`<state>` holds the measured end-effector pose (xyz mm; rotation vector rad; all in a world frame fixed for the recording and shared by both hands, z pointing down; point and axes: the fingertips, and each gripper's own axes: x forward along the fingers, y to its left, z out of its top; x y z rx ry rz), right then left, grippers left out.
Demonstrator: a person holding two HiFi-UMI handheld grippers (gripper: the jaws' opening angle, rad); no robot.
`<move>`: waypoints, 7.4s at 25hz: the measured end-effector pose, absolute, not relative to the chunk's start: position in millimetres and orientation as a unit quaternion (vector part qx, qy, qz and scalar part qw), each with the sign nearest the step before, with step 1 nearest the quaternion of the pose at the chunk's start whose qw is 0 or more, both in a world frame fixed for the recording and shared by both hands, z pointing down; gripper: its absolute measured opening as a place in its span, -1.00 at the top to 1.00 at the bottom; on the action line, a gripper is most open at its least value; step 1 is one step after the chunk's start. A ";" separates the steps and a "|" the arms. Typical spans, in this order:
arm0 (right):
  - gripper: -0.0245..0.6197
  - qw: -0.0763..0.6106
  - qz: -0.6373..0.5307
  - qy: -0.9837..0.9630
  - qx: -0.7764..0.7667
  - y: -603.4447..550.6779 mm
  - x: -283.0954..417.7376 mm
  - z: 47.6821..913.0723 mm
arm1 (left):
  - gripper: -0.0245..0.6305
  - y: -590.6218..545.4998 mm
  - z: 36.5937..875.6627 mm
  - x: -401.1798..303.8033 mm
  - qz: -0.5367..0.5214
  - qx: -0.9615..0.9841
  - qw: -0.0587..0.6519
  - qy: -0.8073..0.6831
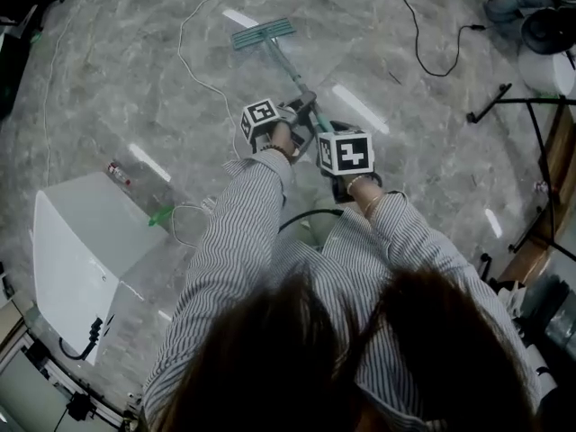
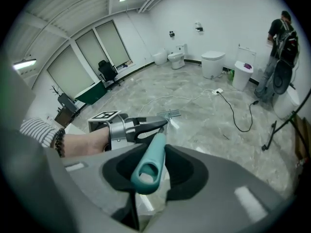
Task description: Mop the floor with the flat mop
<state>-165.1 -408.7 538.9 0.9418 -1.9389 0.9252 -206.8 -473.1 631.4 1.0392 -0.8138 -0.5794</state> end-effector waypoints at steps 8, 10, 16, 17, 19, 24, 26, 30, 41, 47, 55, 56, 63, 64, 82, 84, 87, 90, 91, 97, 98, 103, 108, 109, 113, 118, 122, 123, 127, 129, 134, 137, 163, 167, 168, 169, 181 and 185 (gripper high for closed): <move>0.57 0.347 0.342 -0.778 0.395 -529.5 -233.1 540.7 | 0.40 -592.8 633.2 -279.6 -0.329 0.474 0.718 -0.389; 0.57 0.349 0.343 -0.780 0.392 -545.4 -240.3 540.7 | 0.40 -608.7 632.6 -287.5 -0.341 0.471 0.713 -0.392; 0.57 0.367 0.340 -0.777 0.383 -564.2 -251.2 545.7 | 0.39 -627.9 637.5 -299.8 -0.356 0.468 0.708 -0.392; 0.57 0.368 0.340 -0.776 0.384 -564.4 -250.7 546.8 | 0.39 -628.2 638.1 -299.3 -0.354 0.468 0.708 -0.392; 0.57 0.369 0.343 -0.774 0.384 -562.6 -248.9 549.3 | 0.39 -626.5 639.7 -297.4 -0.351 0.470 0.709 -0.392; 0.57 0.358 0.348 -0.775 0.388 -549.8 -244.4 548.8 | 0.40 -613.7 639.7 -293.0 -0.352 0.471 0.706 -0.396; 0.58 0.355 0.348 -0.775 0.390 -542.9 -241.2 547.7 | 0.40 -606.8 639.0 -289.7 -0.353 0.470 0.706 -0.394; 0.58 0.365 0.350 -0.771 0.387 -509.9 -225.0 554.9 | 0.40 -575.2 645.8 -273.2 -0.335 0.477 0.715 -0.386; 0.57 0.333 0.359 -0.769 0.411 -365.2 -167.3 552.7 | 0.40 -432.9 642.1 -213.1 -0.332 0.489 0.713 -0.377; 0.58 0.316 0.369 -0.762 0.428 -267.1 -121.1 555.5 | 0.40 -334.7 643.4 -166.5 -0.317 0.498 0.715 -0.375; 0.58 0.338 0.402 -0.736 0.428 -133.6 -46.5 547.8 | 0.41 -202.6 635.3 -89.0 -0.283 0.497 0.729 -0.376; 0.58 0.340 0.403 -0.734 0.428 -116.4 -38.3 545.4 | 0.41 -185.0 633.1 -80.2 -0.282 0.494 0.732 -0.375; 0.58 0.330 0.387 -0.748 0.427 -26.6 23.2 527.7 | 0.41 -91.4 617.1 -17.4 -0.310 0.478 0.735 -0.369; 0.58 0.332 0.383 -0.751 0.423 -11.2 32.9 526.3 | 0.41 -75.9 615.4 -7.1 -0.317 0.476 0.733 -0.367; 0.58 0.369 0.391 -0.740 0.404 284.5 223.8 514.5 | 0.44 220.4 606.2 185.6 -0.291 0.469 0.771 -0.319; 0.57 0.368 0.395 -0.740 0.402 304.2 237.0 507.8 | 0.44 241.4 599.5 199.6 -0.279 0.474 0.777 -0.307; 0.57 0.373 0.400 -0.737 0.396 324.2 250.3 502.0 | 0.44 263.0 594.0 213.8 -0.258 0.483 0.785 -0.291; 0.57 0.382 0.400 -0.736 0.390 334.0 261.4 496.7 | 0.44 273.8 590.1 225.2 -0.239 0.498 0.787 -0.275; 0.57 0.382 0.399 -0.737 0.389 336.6 265.5 494.4 | 0.43 276.8 587.9 229.6 -0.233 0.502 0.788 -0.269; 0.57 0.366 0.410 -0.736 0.396 343.2 287.9 483.6 | 0.43 287.2 577.2 252.2 -0.204 0.518 0.796 -0.239; 0.57 0.367 0.410 -0.735 0.396 343.1 289.6 483.8 | 0.43 287.2 577.4 253.9 -0.200 0.519 0.797 -0.237; 0.57 0.375 0.410 -0.732 0.395 339.4 291.5 483.5 | 0.42 283.1 577.7 256.3 -0.190 0.526 0.798 -0.223; 0.57 0.383 0.413 -0.729 0.389 331.6 288.0 480.9 | 0.40 275.4 574.9 254.6 -0.173 0.537 0.801 -0.202; 0.57 0.385 0.413 -0.728 0.388 329.4 286.5 481.2 | 0.40 272.9 575.2 253.5 -0.170 0.538 0.801 -0.200; 0.57 0.398 0.421 -0.719 0.384 320.7 275.8 488.3 | 0.40 262.4 581.1 242.9 -0.167 0.538 0.803 -0.197; 0.57 0.409 0.441 -0.703 0.379 304.5 246.7 502.6 | 0.42 243.6 592.9 214.1 -0.156 0.530 0.810 -0.197; 0.57 0.410 0.457 -0.695 0.375 266.8 209.2 510.8 | 0.44 204.3 599.9 177.0 -0.153 0.524 0.812 -0.207; 0.57 0.407 0.461 -0.694 0.375 253.7 196.6 512.2 | 0.44 190.8 601.4 164.9 -0.154 0.523 0.812 -0.208; 0.55 0.404 0.467 -0.697 0.364 199.0 137.1 517.8 | 0.46 135.2 606.9 109.0 -0.161 0.506 0.821 -0.209; 0.54 0.400 0.468 -0.698 0.365 165.8 110.5 516.2 | 0.48 102.8 605.9 82.1 -0.172 0.499 0.822 -0.214; 0.54 0.381 0.475 -0.695 0.383 93.6 60.1 510.8 | 0.48 33.0 601.9 29.5 -0.202 0.490 0.816 -0.233; 0.55 0.368 0.470 -0.696 0.400 54.8 38.8 513.6 | 0.49 -5.1 605.7 6.2 -0.216 0.484 0.812 -0.244; 0.57 0.328 0.408 -0.754 0.397 -434.2 -194.3 564.1 | 0.50 -492.5 649.8 -244.3 -0.239 0.506 0.740 -0.373; 0.57 0.339 0.400 -0.759 0.385 -493.2 -229.1 574.7 | 0.52 -552.5 656.8 -281.5 -0.254 0.498 0.728 -0.397; 0.57 0.338 0.402 -0.759 0.385 -505.5 -235.2 577.3 | 0.52 -564.9 658.6 -287.9 -0.255 0.497 0.727 -0.401; 0.57 0.335 0.408 -0.757 0.385 -516.2 -240.0 580.1 | 0.52 -575.8 660.6 -293.5 -0.255 0.496 0.725 -0.404; 0.58 0.326 0.422 -0.748 0.394 -554.2 -250.4 593.6 | 0.53 -614.0 673.4 -308.6 -0.258 0.494 0.721 -0.411; 0.58 0.331 0.413 -0.752 0.392 -542.7 -246.5 590.0 | 0.55 -602.2 670.3 -304.5 -0.275 0.487 0.719 -0.413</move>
